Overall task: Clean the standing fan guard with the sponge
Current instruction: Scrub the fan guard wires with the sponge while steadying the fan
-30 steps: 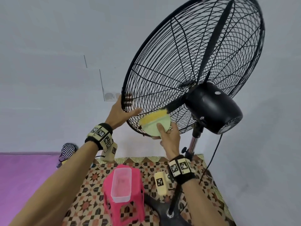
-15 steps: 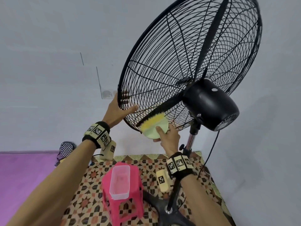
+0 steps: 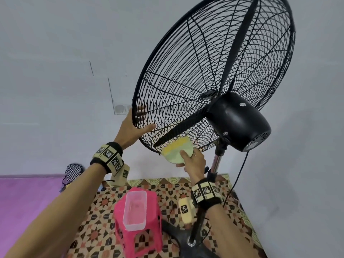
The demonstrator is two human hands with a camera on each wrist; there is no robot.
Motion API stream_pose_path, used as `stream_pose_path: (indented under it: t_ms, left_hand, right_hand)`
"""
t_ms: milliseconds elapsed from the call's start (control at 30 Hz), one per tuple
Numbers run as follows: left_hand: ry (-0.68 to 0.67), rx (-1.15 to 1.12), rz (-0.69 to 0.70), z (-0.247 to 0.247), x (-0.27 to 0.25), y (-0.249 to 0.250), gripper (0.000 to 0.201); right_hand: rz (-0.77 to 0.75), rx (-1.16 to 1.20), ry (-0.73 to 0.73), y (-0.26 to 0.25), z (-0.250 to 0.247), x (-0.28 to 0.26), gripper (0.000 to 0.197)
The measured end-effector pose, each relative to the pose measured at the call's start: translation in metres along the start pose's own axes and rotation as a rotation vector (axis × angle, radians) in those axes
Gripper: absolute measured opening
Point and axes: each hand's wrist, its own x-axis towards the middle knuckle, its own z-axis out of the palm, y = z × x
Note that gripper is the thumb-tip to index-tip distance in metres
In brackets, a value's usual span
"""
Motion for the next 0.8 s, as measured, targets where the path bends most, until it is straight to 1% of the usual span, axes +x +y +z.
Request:
stream_pose_path:
  t_ms: [133,200,300,400,500,567,633,700,800]
  left_hand:
    - [0.008,-0.015,-0.002,0.001,0.002,0.000,0.098]
    - [0.005,-0.027,-0.007,0.001,0.002,-0.001,0.098]
    - [0.007,-0.033,-0.011,0.000,0.003,-0.004,0.099]
    - [0.002,-0.035,-0.017,0.001,0.002,-0.003,0.100]
    - [0.003,-0.035,-0.008,0.002,0.001,-0.002,0.099]
    - [0.011,-0.036,-0.013,0.004,0.000,-0.002,0.101]
    - [0.015,-0.038,-0.020,0.003,0.000,-0.003,0.102]
    - [0.014,-0.045,-0.022,0.002,-0.001,-0.002,0.102]
    - [0.008,-0.047,-0.021,0.001,-0.002,0.000,0.102]
  right_hand:
    - [-0.068,0.190,-0.007,-0.033,-0.012,0.002,0.014]
    - [-0.117,0.180,-0.002,-0.042,-0.013,0.011,0.013]
    - [-0.099,0.094,-0.032,-0.028,-0.012,0.020,0.011]
    - [-0.021,0.022,-0.003,-0.007,-0.015,0.020,0.014]
    - [-0.016,0.089,0.015,-0.015,-0.020,0.016,0.012]
    - [-0.053,0.159,0.008,-0.032,-0.019,0.014,0.013]
    - [-0.080,0.168,-0.007,-0.037,-0.015,0.015,0.015]
    - [-0.064,0.126,-0.012,-0.025,-0.012,0.017,0.012]
    - [0.005,0.060,0.013,-0.005,-0.016,0.018,0.013]
